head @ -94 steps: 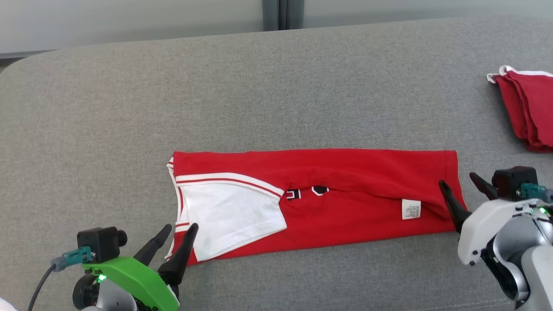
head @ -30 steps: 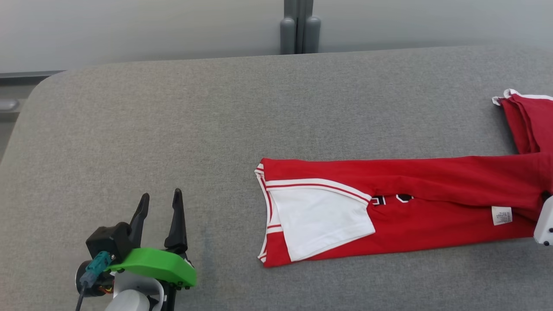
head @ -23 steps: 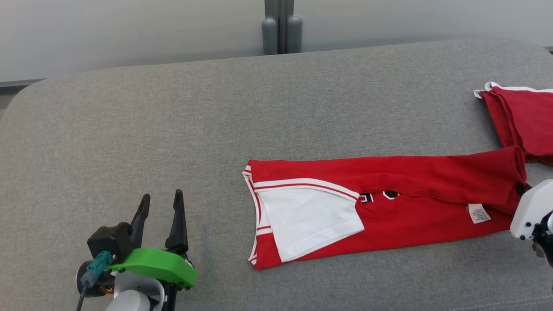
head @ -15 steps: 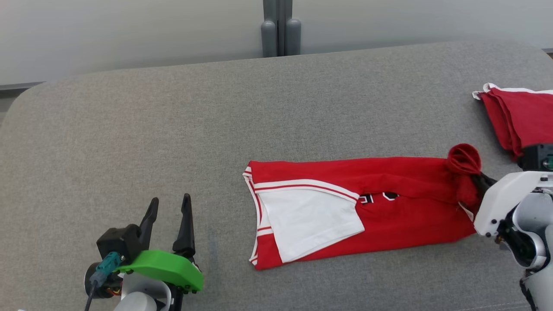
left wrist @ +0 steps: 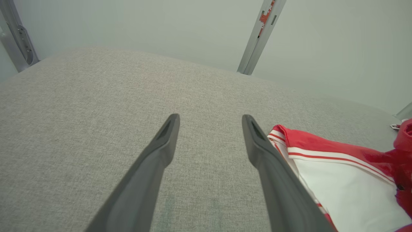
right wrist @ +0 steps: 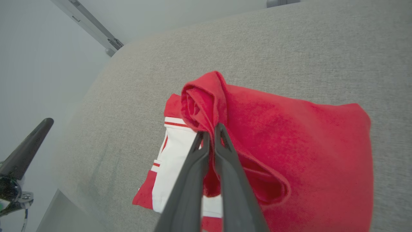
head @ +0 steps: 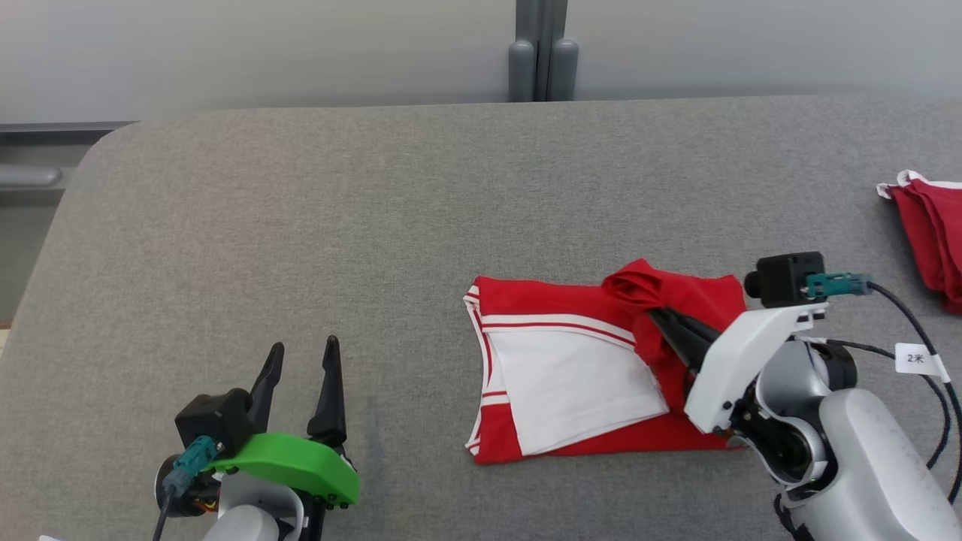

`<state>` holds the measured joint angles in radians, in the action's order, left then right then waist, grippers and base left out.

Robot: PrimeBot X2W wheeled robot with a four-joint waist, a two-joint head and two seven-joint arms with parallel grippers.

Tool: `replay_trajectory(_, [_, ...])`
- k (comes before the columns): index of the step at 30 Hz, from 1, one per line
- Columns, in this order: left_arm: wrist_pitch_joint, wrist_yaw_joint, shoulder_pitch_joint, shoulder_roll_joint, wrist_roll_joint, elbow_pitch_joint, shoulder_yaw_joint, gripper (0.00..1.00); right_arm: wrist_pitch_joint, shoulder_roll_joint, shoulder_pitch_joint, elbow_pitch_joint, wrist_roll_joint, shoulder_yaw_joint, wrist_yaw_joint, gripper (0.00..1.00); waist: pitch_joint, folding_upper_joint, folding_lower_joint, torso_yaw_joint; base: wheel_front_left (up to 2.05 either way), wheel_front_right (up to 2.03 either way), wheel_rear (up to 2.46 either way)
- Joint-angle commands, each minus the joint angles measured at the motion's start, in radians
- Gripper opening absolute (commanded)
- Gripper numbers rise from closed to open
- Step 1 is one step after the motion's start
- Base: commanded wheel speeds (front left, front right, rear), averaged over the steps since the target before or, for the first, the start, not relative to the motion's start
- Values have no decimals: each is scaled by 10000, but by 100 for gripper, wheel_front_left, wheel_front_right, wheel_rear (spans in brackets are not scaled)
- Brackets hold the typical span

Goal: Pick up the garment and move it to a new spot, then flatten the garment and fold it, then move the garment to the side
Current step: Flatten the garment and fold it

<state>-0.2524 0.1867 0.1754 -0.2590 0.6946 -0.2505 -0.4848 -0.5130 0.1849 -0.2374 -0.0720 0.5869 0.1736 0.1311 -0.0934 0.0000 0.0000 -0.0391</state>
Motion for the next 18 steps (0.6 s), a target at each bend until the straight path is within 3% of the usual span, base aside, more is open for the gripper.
replay_trajectory(1, [-41,-54,168,48,72,-37,8,100,156,-189,-205,-114,112,180,-10,0,-27,0,0,-207,0,0,0])
replay_trajectory(8, [-61,-194,265,151,57,-210,-52,100,769,-995,-700,-1185,474,896,-7,0,-60,0,0,-621,0,0,0])
replay_trajectory(18, [-96,-301,376,309,-45,-453,-153,100,1882,-1329,-1576,-3515,1241,1470,-7,0,-69,0,0,-1076,0,0,0])
